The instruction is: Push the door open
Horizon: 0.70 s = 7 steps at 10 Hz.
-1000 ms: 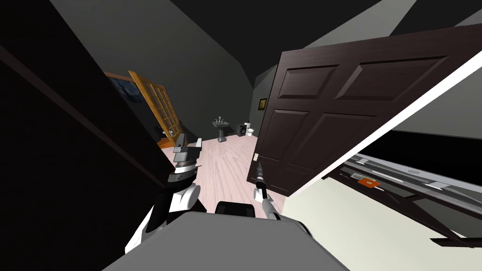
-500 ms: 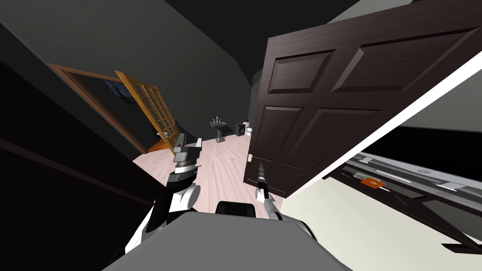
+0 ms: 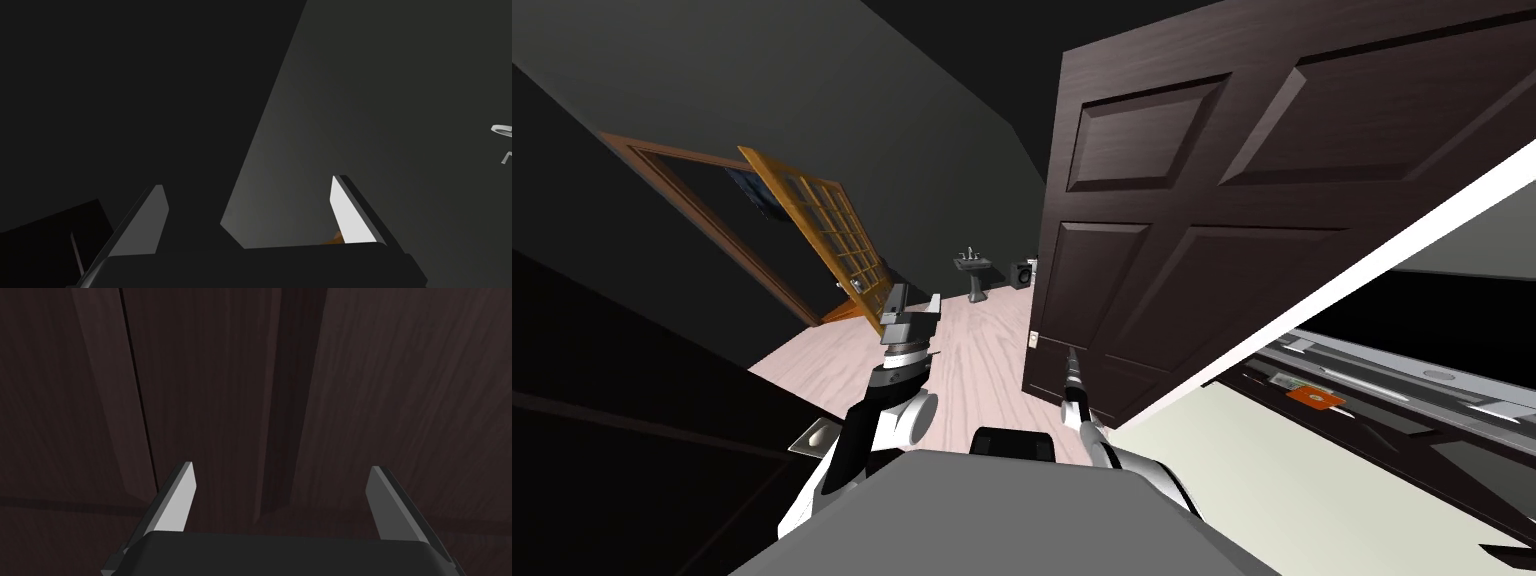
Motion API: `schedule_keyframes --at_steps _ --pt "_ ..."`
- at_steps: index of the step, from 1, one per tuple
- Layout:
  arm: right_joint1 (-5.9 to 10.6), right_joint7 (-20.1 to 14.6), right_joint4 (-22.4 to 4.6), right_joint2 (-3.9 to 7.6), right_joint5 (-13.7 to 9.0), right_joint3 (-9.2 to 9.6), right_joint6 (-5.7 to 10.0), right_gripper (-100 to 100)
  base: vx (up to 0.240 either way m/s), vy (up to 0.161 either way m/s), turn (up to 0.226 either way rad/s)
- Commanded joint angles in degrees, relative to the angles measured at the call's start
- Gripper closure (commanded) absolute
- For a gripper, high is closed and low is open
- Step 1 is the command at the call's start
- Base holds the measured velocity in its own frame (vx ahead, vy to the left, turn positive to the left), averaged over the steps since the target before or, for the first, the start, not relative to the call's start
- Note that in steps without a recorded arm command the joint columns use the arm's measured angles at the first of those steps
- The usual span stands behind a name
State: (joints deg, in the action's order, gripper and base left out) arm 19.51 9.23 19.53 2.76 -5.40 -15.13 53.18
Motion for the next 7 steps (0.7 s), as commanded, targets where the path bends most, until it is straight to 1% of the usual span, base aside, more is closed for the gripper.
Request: schedule_keyframes --at_steps 1,2,3,4,5,6,7 --pt "-1.89 0.22 2.86 -0.43 0.2 0.25 -2.22 -100 0.021 -0.026 -0.004" --pt "-1.89 0.22 4.5 -0.43 0.2 0.25 -2.22 -100 0.0 0.018 -0.008" --pt "-1.89 0.22 4.63 -0.43 0.2 0.25 -2.22 -100 -0.006 0.023 0.0" --pt "-1.86 0.52 4.54 1.1 -0.22 0.1 -2.06 -100 0.055 -0.054 0.051" --pt "-1.86 0.52 3.48 1.1 -0.22 0.1 -2.06 -100 0.066 -0.086 0.04" --pt "-1.86 0.52 3.09 1.1 -0.22 0.1 -2.06 -100 0.041 -0.055 -0.003" --pt "-1.82 1.05 4.38 2.64 -0.94 -0.16 -1.77 -100 0.106 -0.037 0.095"
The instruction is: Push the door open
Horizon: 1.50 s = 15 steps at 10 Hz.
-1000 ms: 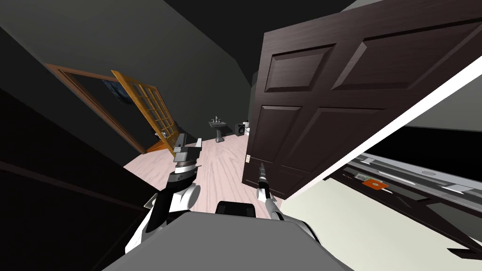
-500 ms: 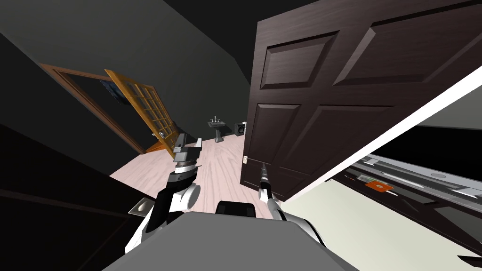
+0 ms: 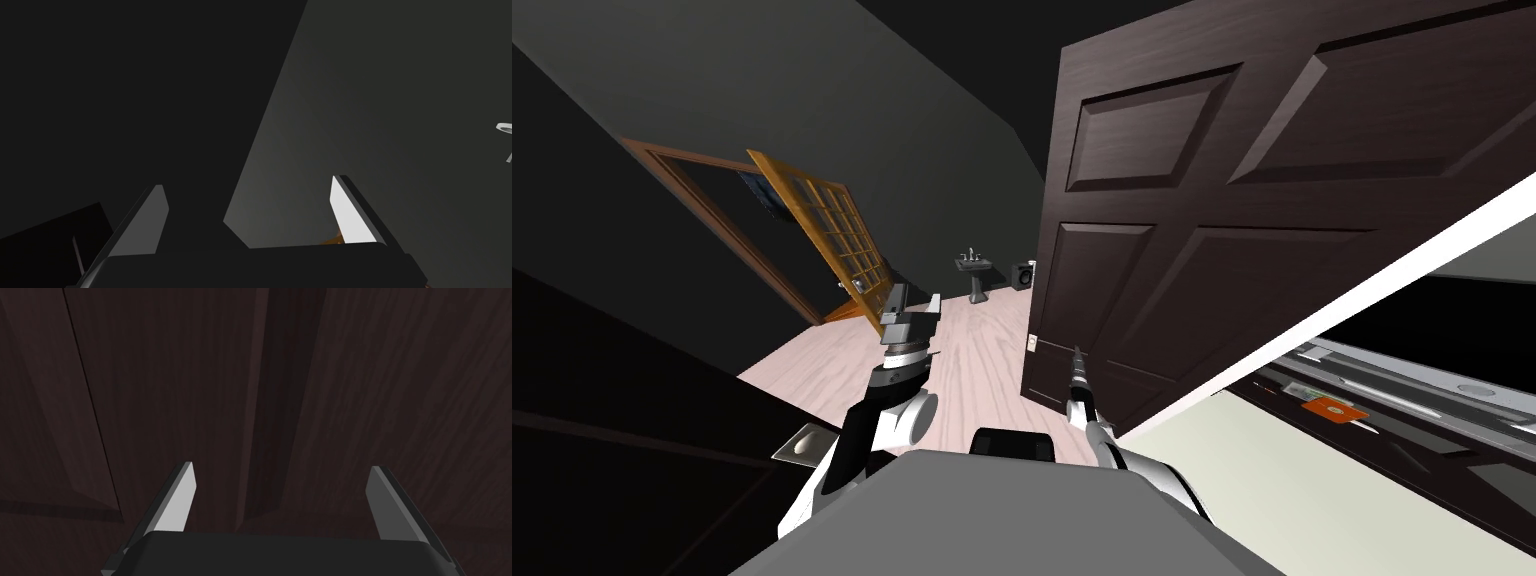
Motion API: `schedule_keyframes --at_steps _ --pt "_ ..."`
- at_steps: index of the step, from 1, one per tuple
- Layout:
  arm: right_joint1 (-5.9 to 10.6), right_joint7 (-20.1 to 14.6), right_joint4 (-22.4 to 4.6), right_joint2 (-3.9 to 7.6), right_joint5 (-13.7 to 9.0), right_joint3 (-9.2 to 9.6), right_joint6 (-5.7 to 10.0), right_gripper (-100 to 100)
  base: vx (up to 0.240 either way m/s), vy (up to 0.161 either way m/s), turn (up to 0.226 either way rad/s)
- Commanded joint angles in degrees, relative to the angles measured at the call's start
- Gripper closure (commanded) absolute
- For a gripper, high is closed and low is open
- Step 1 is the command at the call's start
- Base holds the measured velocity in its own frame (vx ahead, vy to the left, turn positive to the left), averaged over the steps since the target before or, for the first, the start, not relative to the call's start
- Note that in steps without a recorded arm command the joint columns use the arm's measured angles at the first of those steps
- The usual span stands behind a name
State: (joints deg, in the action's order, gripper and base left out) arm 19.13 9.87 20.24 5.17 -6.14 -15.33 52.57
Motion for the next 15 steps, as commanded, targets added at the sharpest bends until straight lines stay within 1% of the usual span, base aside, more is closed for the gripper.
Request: schedule_keyframes --at_steps 1,2,3,4,6,7,8,9,11,12,13,14,15 --pt "-1.43 0.42 2.86 0.22 -0.2 0.04 -1.16 -100 0.114 -0.031 0.053" --pt "-1.43 0.42 3.67 0.22 -0.2 0.04 -1.16 -100 0.046 -0.013 -0.006" --pt "-1.38 1.04 3.48 0.72 -1.04 -0.26 -0.82 -100 0.063 0.057 0.089" --pt "-1.36 1.24 3.43 0.62 -1.3 -0.36 -0.72 -100 0.096 0.106 0.093" --pt "-1.32 1.7 3.29 -0.17 -1.93 -0.59 -0.46 -100 0.097 0.134 0.085" --pt "-1.3 1.97 3.22 -0.97 -2.29 -0.72 -0.32 -100 0.097 0.198 0.101" --pt "-1.27 2.25 3.13 -2.22 -2.67 -0.85 -0.17 -100 0.079 0.223 0.071" --pt "-1.26 2.35 3.1 -2.85 -2.82 -0.91 -0.11 -100 0.042 0.185 0.038" --pt "-1.24 2.66 3.01 -5.05 -3.23 -1.06 0.06 -100 0.025 0.142 0.045" --pt "-1.24 2.66 3.91 -5.05 -3.23 -1.06 0.06 -100 0.022 0.09 0.004" --pt "-1.24 2.66 3.01 -5.05 -3.23 -1.06 0.06 -100 0.01 0.016 -0.002" --pt "-1.22 2.83 2.96 -6.7 -3.46 -1.14 0.15 -100 0.012 0.048 0.039" --pt "-1.22 2.88 2.95 -7.42 -3.54 -1.17 0.18 -100 0.025 0.084 0.027"
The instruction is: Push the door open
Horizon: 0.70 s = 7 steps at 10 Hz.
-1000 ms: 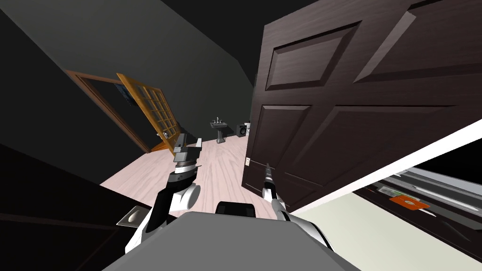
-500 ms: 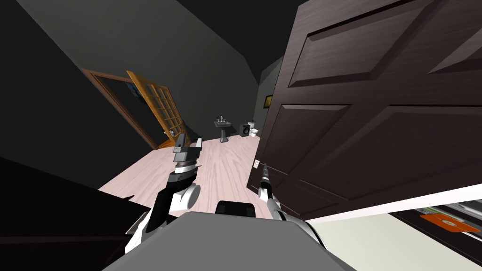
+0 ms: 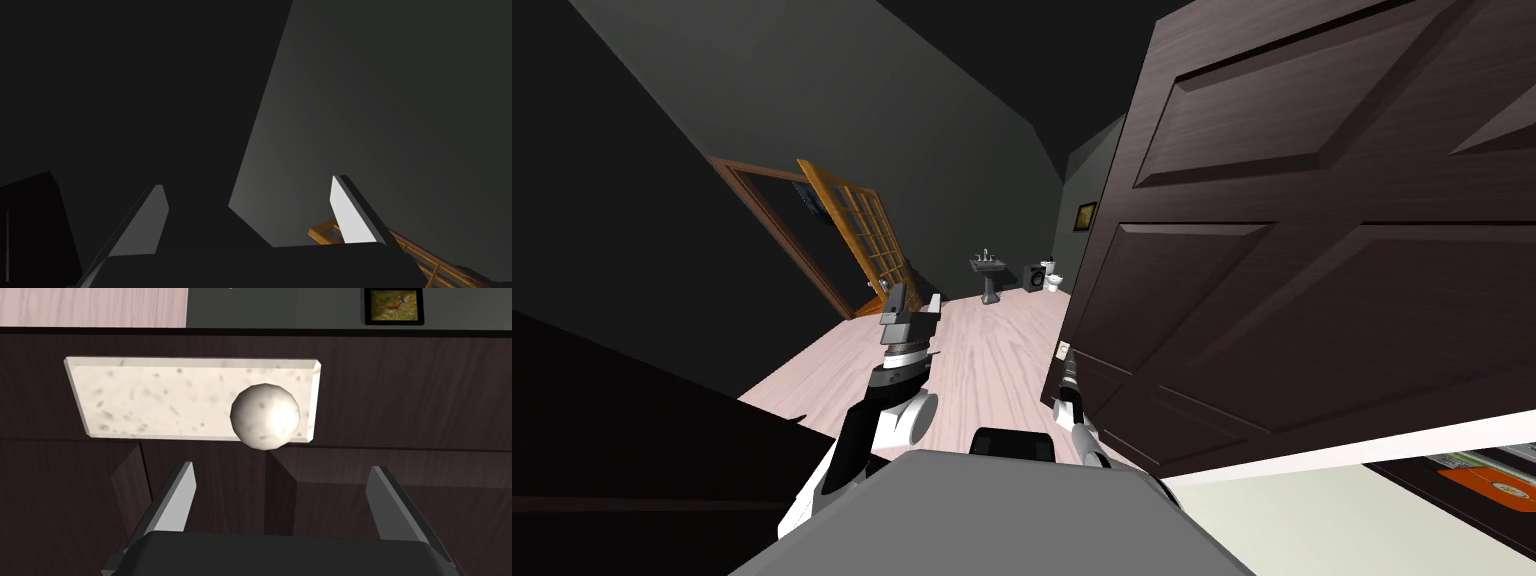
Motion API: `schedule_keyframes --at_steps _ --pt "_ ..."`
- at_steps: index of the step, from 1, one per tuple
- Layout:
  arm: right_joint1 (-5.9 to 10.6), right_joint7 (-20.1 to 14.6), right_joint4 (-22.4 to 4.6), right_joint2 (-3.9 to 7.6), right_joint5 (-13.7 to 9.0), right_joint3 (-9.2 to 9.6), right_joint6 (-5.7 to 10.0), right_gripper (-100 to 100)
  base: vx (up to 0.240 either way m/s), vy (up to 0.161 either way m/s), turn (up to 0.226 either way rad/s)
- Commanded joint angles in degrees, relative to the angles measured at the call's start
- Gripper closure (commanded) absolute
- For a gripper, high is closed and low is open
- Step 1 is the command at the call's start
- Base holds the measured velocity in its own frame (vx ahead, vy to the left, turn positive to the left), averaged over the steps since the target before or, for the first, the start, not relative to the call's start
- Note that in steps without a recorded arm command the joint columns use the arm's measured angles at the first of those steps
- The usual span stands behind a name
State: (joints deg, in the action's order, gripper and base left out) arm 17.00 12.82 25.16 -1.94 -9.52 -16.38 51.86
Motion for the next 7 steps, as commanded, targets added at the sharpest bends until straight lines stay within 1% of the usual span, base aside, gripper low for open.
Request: schedule_keyframes --at_steps 1,2,3,7 --pt "0.91 -0.06 -1.97 -0.31 -0.16 -0.12 0.9 -100 0.017 0.061 0.004" --pt "0.67 0.06 -1.25 -0.22 -0.12 -0.09 0.32 -100 0.005 0.022 -0.001" --pt "0.67 0.06 -1.25 -0.22 -0.12 -0.09 0.32 100 0.0 0.0 0.0" --pt "0.67 0.06 -1.25 -0.22 -0.12 -0.09 0.32 100 -0.001 -0.006 0.0"
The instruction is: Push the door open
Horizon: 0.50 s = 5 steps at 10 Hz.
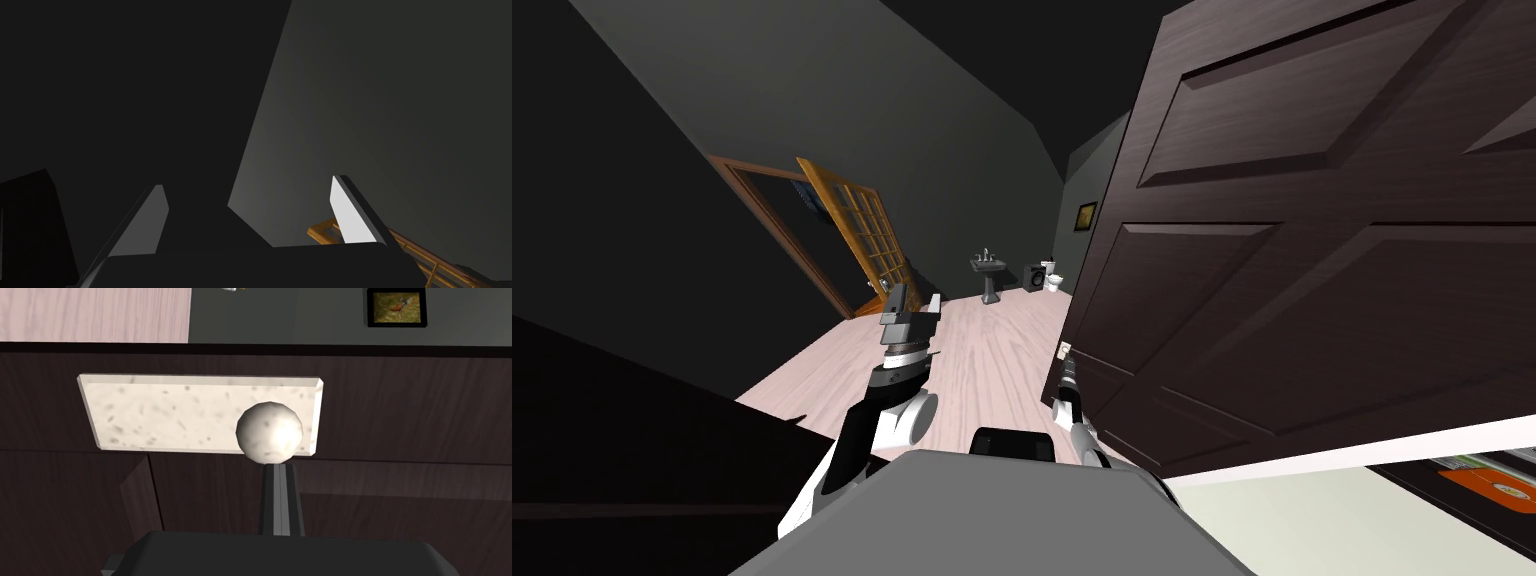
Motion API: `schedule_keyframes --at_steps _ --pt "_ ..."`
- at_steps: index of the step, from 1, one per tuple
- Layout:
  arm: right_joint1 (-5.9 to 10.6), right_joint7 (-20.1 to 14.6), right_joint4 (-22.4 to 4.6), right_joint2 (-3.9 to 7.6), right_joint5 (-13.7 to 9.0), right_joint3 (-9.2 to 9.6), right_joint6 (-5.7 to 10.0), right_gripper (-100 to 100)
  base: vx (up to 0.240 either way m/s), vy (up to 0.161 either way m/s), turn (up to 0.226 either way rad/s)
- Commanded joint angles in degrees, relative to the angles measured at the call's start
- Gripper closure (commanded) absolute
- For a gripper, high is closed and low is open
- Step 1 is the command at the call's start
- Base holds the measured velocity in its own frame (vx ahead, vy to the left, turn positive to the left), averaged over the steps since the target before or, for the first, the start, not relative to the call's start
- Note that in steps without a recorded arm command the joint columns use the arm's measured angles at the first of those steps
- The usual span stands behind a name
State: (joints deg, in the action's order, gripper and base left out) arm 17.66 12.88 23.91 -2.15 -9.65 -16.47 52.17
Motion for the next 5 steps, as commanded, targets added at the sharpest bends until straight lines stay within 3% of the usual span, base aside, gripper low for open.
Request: schedule_keyframes --at_steps 1,2,4,5 --pt "0.0 0.0 0.0 0.0 0.0 0.0 0.0 100 0.0 0.0 0.0" --pt "-0.01 -0.28 0.05 1.67 0.23 0.13 -0.14 -100 0.027 -0.061 -0.11" --pt "-0.01 -0.28 0.05 1.67 0.23 0.13 -0.14 -100 0.016 -0.058 -0.013" --pt "-0.03 -0.65 0.11 3.21 0.53 0.29 -0.31 -100 0.02 -0.07 -0.115"
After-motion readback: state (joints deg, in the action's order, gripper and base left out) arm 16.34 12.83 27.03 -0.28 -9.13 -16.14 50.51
